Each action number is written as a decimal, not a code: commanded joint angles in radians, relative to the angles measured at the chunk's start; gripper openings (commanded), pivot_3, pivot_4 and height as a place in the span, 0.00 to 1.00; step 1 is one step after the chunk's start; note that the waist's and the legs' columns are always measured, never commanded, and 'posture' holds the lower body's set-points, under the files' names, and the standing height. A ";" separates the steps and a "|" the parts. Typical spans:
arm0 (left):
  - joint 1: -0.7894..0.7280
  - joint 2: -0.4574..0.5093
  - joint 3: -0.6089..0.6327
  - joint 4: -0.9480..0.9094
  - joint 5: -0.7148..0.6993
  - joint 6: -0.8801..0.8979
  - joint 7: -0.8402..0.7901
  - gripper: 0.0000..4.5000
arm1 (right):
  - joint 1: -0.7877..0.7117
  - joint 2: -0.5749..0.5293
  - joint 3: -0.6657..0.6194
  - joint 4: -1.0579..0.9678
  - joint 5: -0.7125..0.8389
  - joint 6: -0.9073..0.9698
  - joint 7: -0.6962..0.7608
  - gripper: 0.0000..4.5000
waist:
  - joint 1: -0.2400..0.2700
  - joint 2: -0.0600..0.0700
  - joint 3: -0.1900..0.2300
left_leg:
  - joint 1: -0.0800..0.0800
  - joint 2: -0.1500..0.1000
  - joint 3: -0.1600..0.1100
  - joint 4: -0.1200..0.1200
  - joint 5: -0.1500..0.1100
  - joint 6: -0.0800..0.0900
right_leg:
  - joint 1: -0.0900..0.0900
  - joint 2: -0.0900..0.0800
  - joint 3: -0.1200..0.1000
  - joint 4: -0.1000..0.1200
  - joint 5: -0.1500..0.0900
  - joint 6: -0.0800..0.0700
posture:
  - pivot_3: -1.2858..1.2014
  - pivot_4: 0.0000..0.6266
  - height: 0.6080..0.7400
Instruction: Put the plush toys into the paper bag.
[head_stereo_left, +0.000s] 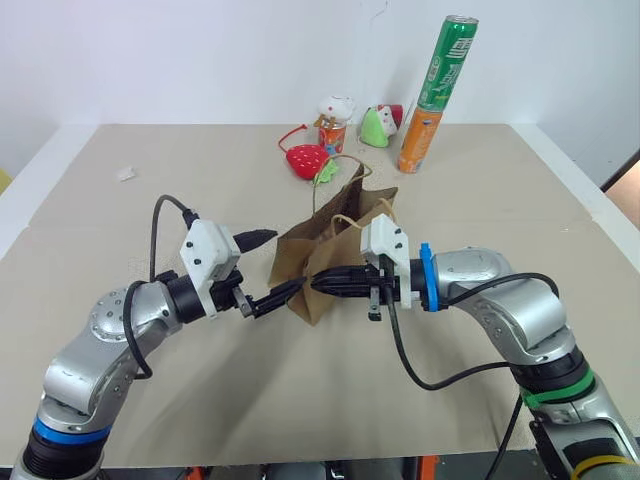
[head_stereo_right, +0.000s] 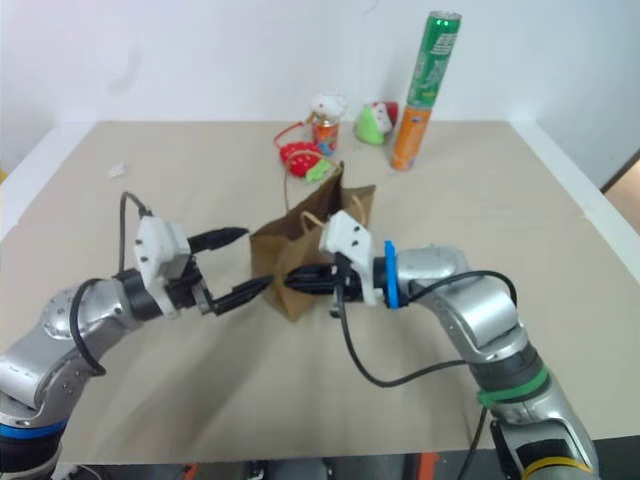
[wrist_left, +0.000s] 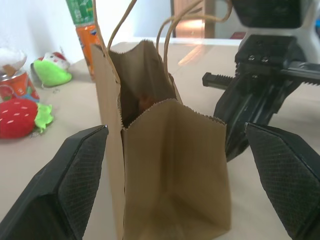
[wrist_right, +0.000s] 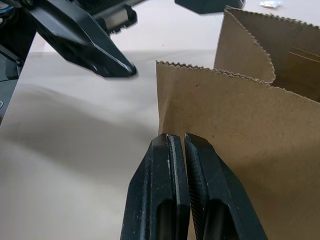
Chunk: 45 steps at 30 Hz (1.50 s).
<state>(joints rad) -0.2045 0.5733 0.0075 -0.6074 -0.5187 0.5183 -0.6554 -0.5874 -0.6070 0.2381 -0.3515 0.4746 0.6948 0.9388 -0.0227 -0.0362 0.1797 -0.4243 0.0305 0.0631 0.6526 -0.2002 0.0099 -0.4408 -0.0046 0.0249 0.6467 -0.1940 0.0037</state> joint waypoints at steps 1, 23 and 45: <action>-0.022 -0.015 -0.019 0.009 0.041 -0.039 0.017 1.00 | -0.018 0.013 0.003 -0.014 -0.016 -0.026 -0.001 0.09 | 0.000 0.000 0.000 | 0.000 0.000 0.000 0.000 0.000 0.000 | 0.000 0.000 0.000 0.000 0.000 0.000 | 0.52 0.24 1.00; -0.083 -0.129 -0.076 0.096 0.108 -0.035 0.092 1.00 | -0.022 0.000 0.008 -0.019 -0.076 -0.031 0.010 0.09 | 0.000 0.000 0.000 | 0.000 0.000 0.000 0.000 0.000 0.000 | 0.000 0.000 0.000 0.000 0.000 0.000 | 0.52 0.24 1.00; -0.120 -0.091 -0.075 0.157 0.108 -0.047 0.004 0.02 | -0.026 -0.001 0.011 -0.005 -0.108 -0.043 0.027 0.08 | 0.000 0.000 0.000 | 0.000 0.000 0.000 0.000 0.000 0.000 | 0.000 0.000 0.000 0.000 0.000 0.000 | 0.52 0.24 1.00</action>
<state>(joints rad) -0.2997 0.4615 -0.0844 -0.4586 -0.4118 0.4871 -0.6293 -0.5951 -0.6038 0.2495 -0.3467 0.3728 0.6713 0.9579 -0.0227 -0.0363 0.1796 -0.4244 0.0302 0.0630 0.6526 -0.2001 0.0100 -0.4406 -0.0047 0.0248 0.6468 -0.1937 0.0040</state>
